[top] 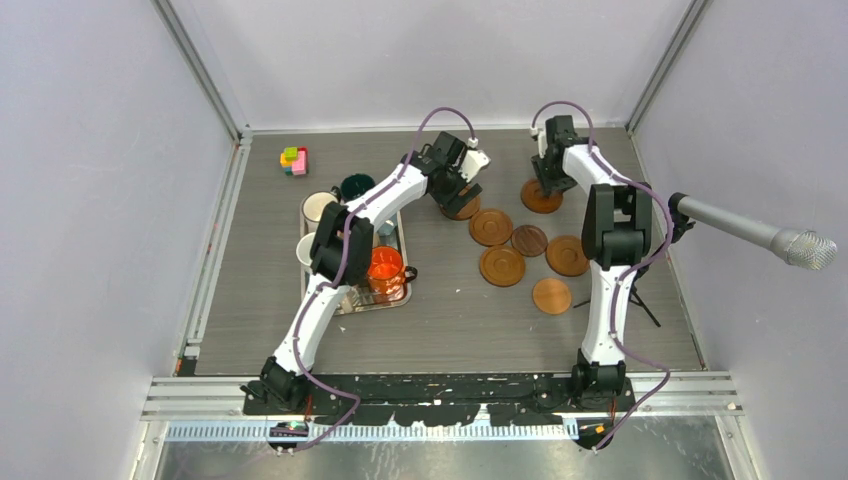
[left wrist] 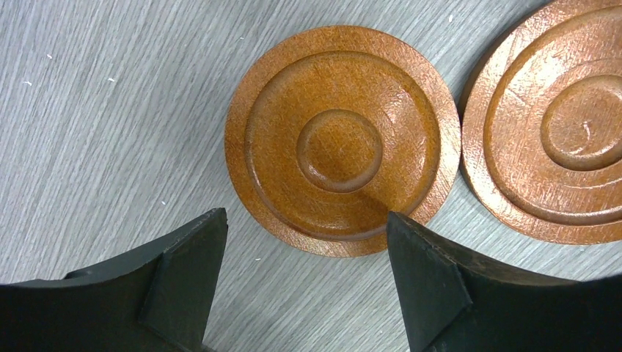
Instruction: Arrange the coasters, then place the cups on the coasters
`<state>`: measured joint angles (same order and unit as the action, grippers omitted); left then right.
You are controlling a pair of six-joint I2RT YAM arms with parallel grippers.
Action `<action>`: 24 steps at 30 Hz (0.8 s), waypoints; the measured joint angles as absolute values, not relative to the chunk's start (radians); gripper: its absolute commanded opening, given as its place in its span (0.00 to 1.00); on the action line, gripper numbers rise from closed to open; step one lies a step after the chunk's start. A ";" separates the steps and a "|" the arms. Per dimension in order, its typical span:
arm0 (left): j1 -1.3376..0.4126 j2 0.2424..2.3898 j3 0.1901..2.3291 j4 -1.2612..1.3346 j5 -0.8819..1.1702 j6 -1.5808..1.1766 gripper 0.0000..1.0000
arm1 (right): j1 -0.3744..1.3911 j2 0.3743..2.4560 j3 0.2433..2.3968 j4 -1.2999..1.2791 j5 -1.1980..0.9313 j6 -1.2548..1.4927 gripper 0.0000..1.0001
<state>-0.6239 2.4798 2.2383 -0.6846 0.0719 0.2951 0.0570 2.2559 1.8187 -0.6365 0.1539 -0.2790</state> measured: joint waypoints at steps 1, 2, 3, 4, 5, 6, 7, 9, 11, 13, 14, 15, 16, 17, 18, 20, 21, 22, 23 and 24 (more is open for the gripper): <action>-0.622 2.480 2.238 -0.685 0.072 0.294 0.82 | 0.043 2.256 1.819 -0.638 0.168 -0.284 0.48; -0.620 2.480 2.238 -0.684 0.073 0.292 0.82 | 0.032 2.256 1.819 -0.639 0.179 -0.286 0.48; -0.619 2.480 2.238 -0.684 0.075 0.291 0.83 | 0.026 2.256 1.819 -0.641 0.189 -0.287 0.48; -0.617 2.480 2.238 -0.683 0.078 0.289 0.84 | 0.021 2.256 1.819 -0.645 0.196 -0.287 0.48; -0.615 2.479 2.238 -0.683 0.082 0.287 0.84 | 0.014 2.256 1.820 -0.648 0.202 -0.287 0.49; -0.613 2.479 2.238 -0.683 0.087 0.284 0.85 | 0.010 2.256 1.822 -0.653 0.205 -0.287 0.49; -0.612 2.477 2.238 -0.683 0.091 0.279 0.85 | 0.007 2.256 1.824 -0.659 0.208 -0.287 0.50; -0.609 2.472 2.238 -0.683 0.098 0.272 0.86 | 0.007 2.256 1.828 -0.670 0.208 -0.286 0.53; -0.605 2.460 2.237 -0.683 0.105 0.266 0.87 | 0.010 2.256 1.833 -0.684 0.207 -0.284 0.55; -0.601 2.438 2.236 -0.685 0.110 0.261 0.88 | 0.015 2.256 1.841 -0.692 0.200 -0.279 0.57; -0.599 2.420 2.236 -0.684 0.117 0.257 0.88 | 0.019 2.256 1.847 -0.694 0.196 -0.275 0.58; -0.597 2.409 2.236 -0.684 0.119 0.253 0.88 | 0.024 2.256 1.855 -0.698 0.189 -0.269 0.59; -0.595 2.393 2.235 -0.684 0.125 0.247 0.89 | 0.030 2.256 1.862 -0.699 0.184 -0.264 0.60; -0.593 2.378 2.233 -0.684 0.129 0.244 0.89 | 0.037 2.255 1.872 -0.699 0.177 -0.258 0.60; -0.592 2.355 2.226 -0.683 0.136 0.241 0.89 | 0.046 2.255 1.882 -0.700 0.167 -0.251 0.61; -0.587 2.313 2.207 -0.679 0.145 0.237 0.90 | 0.067 2.250 1.898 -0.698 0.142 -0.234 0.62; -0.585 2.288 2.193 -0.675 0.150 0.234 0.90 | 0.079 2.247 1.904 -0.699 0.130 -0.227 0.62; -0.583 2.270 2.181 -0.674 0.153 0.231 0.90 | 0.094 2.242 1.909 -0.698 0.113 -0.218 0.62; -0.581 2.252 2.168 -0.672 0.156 0.224 0.90 | 0.106 2.237 1.911 -0.698 0.098 -0.211 0.63; -0.579 2.236 2.156 -0.669 0.159 0.218 0.90 | 0.120 2.231 1.914 -0.698 0.079 -0.204 0.63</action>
<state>-0.5785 2.2360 2.1563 -0.6693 0.1589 0.2176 0.1204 2.2311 1.9137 -0.6979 0.0788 -0.2035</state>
